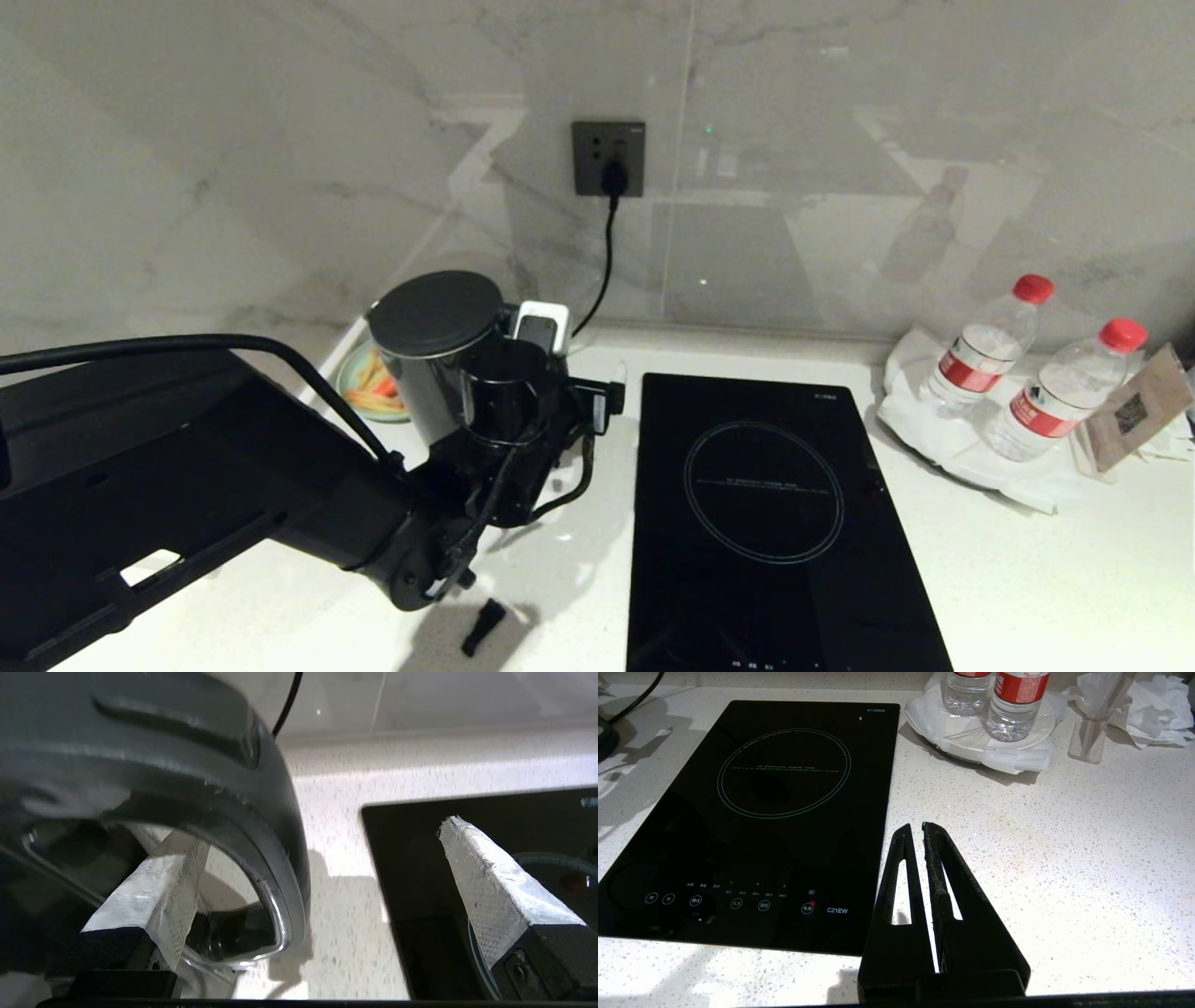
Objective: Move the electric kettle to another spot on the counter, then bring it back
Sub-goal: Pick up the kettle
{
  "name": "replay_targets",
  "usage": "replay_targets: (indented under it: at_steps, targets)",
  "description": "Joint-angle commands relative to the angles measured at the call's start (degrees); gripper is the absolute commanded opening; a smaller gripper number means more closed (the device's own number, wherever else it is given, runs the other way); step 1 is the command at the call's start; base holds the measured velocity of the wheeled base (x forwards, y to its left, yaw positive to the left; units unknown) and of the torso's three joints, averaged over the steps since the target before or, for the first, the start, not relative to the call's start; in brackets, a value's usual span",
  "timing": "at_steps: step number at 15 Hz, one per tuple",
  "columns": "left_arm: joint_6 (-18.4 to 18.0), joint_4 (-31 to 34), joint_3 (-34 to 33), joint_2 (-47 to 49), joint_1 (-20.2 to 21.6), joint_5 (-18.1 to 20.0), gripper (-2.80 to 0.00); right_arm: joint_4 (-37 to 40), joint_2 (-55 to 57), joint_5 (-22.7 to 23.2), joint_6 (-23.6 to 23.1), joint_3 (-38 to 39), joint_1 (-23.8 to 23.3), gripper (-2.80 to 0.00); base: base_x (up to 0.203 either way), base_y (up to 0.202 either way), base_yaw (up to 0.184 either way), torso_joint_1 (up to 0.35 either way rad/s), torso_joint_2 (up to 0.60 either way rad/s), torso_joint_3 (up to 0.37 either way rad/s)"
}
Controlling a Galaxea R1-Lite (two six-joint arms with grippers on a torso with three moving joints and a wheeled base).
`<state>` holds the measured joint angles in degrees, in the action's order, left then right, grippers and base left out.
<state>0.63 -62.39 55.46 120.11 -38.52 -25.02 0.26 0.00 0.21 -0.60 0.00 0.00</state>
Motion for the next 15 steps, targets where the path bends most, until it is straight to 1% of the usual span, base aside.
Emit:
replay_targets:
  at_steps: [1, 5, 8, 10, 15]
  targets:
    - [0.1, -1.3, -2.1, -0.9, 0.0, -0.2, 0.00, 0.0, 0.0, 0.1, 0.0, 0.0, 0.0, -2.80, 0.000, 0.000, 0.000, 0.000, 0.00, 0.000]
    - [0.5, -2.7, -4.9, -2.2, -0.1, -0.7, 0.00, 0.0, 0.0, 0.0, 0.0, 0.0, 0.0, -2.80, 0.000, 0.000, 0.000, 0.000, 0.00, 0.000]
    - [2.6, -2.7, -6.7, -3.4, -2.4, -1.0, 0.00, 0.0, 0.0, 0.0, 0.0, 0.0, 0.0, -2.80, 0.000, 0.000, 0.000, 0.000, 0.00, 0.000]
    - [2.7, -2.7, -6.6, -3.4, -3.9, -2.4, 0.00, 0.0, 0.0, 0.0, 0.0, 0.0, 0.0, -2.80, 0.000, 0.000, 0.000, 0.000, 0.00, 0.000]
    - [2.6, -2.7, -6.1, -3.5, -5.8, -2.7, 0.00, 0.0, 0.0, 0.0, 0.0, 0.0, 0.0, -2.80, 0.000, 0.000, 0.000, 0.000, 0.00, 0.000]
